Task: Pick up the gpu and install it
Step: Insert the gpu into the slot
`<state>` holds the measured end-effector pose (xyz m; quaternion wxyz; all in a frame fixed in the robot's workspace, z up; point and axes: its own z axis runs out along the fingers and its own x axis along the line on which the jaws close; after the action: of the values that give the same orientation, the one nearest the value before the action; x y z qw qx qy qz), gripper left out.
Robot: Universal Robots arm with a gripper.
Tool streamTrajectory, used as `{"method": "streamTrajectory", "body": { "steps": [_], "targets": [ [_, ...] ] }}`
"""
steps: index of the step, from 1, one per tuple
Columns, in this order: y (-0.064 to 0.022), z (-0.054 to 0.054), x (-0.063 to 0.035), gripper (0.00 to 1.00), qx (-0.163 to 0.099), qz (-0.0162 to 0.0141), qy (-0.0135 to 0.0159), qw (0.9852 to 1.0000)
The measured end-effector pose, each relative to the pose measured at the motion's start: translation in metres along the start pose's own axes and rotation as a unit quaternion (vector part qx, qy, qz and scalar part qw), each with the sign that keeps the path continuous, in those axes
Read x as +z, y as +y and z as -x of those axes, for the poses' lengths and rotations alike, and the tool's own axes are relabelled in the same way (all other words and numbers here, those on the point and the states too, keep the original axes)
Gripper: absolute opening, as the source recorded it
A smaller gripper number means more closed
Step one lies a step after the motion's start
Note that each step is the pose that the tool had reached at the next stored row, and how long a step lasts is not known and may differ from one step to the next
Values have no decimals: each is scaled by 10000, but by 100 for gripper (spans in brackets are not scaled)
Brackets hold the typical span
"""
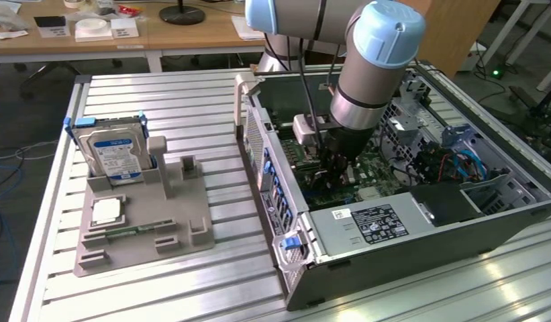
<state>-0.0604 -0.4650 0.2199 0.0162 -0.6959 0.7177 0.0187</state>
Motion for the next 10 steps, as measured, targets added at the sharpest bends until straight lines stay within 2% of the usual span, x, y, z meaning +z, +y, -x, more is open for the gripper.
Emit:
{"method": "streamTrajectory", "body": {
  "steps": [10],
  "targets": [
    [0,1,2,28,0,-1,-2,10000]
  ]
}}
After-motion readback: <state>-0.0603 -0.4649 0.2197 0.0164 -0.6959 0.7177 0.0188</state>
